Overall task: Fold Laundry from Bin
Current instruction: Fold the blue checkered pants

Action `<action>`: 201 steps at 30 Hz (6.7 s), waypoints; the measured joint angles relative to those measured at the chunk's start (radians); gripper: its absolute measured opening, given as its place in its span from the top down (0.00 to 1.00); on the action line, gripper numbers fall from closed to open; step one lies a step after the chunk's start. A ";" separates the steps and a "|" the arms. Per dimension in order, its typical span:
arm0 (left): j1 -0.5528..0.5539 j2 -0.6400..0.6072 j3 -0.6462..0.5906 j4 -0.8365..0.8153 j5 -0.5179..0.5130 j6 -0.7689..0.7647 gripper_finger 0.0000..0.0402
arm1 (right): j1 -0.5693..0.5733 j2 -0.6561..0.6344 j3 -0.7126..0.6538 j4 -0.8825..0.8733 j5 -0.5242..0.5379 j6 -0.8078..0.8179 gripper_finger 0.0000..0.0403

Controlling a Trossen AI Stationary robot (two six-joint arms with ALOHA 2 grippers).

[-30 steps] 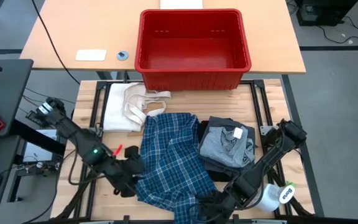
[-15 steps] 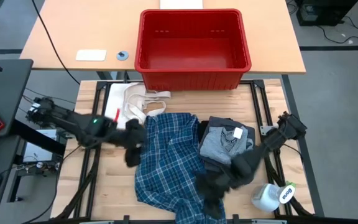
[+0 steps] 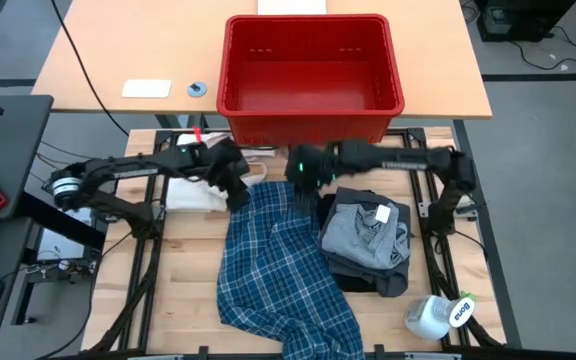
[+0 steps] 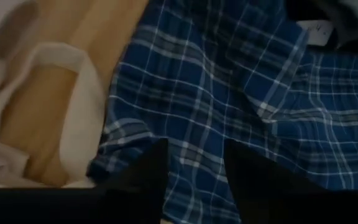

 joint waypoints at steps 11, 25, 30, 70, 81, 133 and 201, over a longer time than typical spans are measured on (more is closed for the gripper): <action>0.014 0.150 0.000 0.083 0.074 -0.028 0.40 | -0.286 0.011 -0.291 0.248 -0.370 -0.196 0.31; 0.060 0.149 0.000 0.176 0.063 0.063 0.39 | -0.274 0.011 -0.609 0.713 -0.171 -0.033 0.10; 0.086 0.149 0.000 0.184 0.116 0.071 0.39 | -0.282 0.011 -0.675 0.778 -0.180 -0.048 0.12; 0.189 0.123 0.136 0.123 0.453 0.189 0.31 | -0.040 0.049 -0.018 0.095 -0.062 -0.562 0.98; 0.131 0.123 0.220 -0.007 0.384 0.327 0.18 | -0.004 0.049 0.241 -0.102 -0.058 -0.612 0.98; 0.144 0.284 1.398 0.231 -0.164 0.895 1.00 | -0.235 -0.080 0.628 0.840 0.035 -0.705 0.98; 0.425 0.314 1.401 0.481 0.710 -0.238 1.00 | -0.006 -0.099 0.641 0.407 0.143 -0.709 0.96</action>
